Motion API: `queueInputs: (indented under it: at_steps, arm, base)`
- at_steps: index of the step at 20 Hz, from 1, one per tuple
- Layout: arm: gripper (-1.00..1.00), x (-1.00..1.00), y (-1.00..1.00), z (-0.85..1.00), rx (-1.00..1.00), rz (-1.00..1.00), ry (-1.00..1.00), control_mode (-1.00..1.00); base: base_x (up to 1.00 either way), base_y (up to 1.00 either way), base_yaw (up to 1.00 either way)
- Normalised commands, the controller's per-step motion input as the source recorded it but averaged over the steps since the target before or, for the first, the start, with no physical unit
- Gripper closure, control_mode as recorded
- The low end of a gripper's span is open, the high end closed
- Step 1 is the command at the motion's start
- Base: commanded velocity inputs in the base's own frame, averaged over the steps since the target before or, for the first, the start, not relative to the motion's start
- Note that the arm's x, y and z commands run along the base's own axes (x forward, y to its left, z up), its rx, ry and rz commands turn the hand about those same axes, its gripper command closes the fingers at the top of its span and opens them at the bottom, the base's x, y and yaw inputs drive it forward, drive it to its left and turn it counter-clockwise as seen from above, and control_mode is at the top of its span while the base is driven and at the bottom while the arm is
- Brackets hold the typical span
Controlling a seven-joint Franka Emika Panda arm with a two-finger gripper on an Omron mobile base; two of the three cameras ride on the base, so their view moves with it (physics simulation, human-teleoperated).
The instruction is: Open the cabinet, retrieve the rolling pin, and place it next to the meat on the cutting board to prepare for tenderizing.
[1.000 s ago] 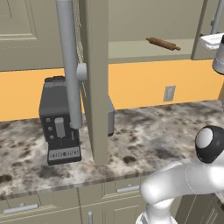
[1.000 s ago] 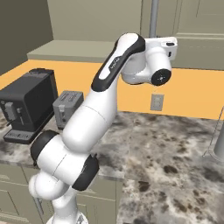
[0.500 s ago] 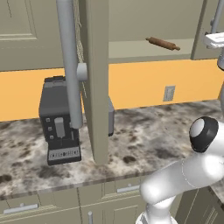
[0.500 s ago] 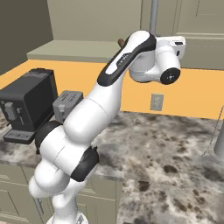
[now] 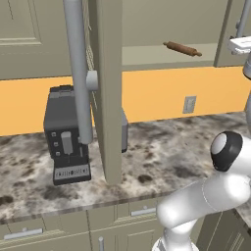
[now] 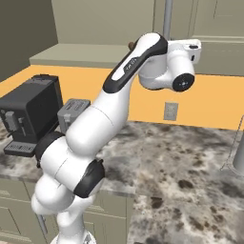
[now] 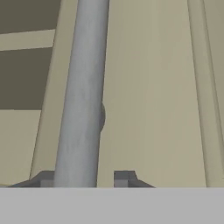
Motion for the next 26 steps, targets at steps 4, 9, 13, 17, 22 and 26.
queueInputs:
  at_steps: [4,9,13,17,22,26]
  arm:
    - [1.0,-0.27,-0.33,0.0,0.0,0.0,-0.04,-1.0]
    - [1.0,-0.6,-0.65,0.0,0.07,0.05,-0.05,-1.0]
    - [1.0,-0.69,-0.78,0.0,0.1,0.12,-0.01,-1.0]
    - [1.0,-0.68,-0.8,0.0,0.08,0.14,0.0,-1.0]
    - [1.0,-0.61,-0.75,0.0,0.08,0.11,0.0,-1.0]
    - [-1.0,-0.25,-0.19,-0.01,0.03,-0.01,0.02,-1.0]
  base:
    - [0.0,0.0,0.0]
    - [0.0,0.0,0.0]
    - [0.0,0.0,0.0]
    - [0.0,0.0,0.0]
    - [0.0,0.0,0.0]
    - [0.0,0.0,0.0]
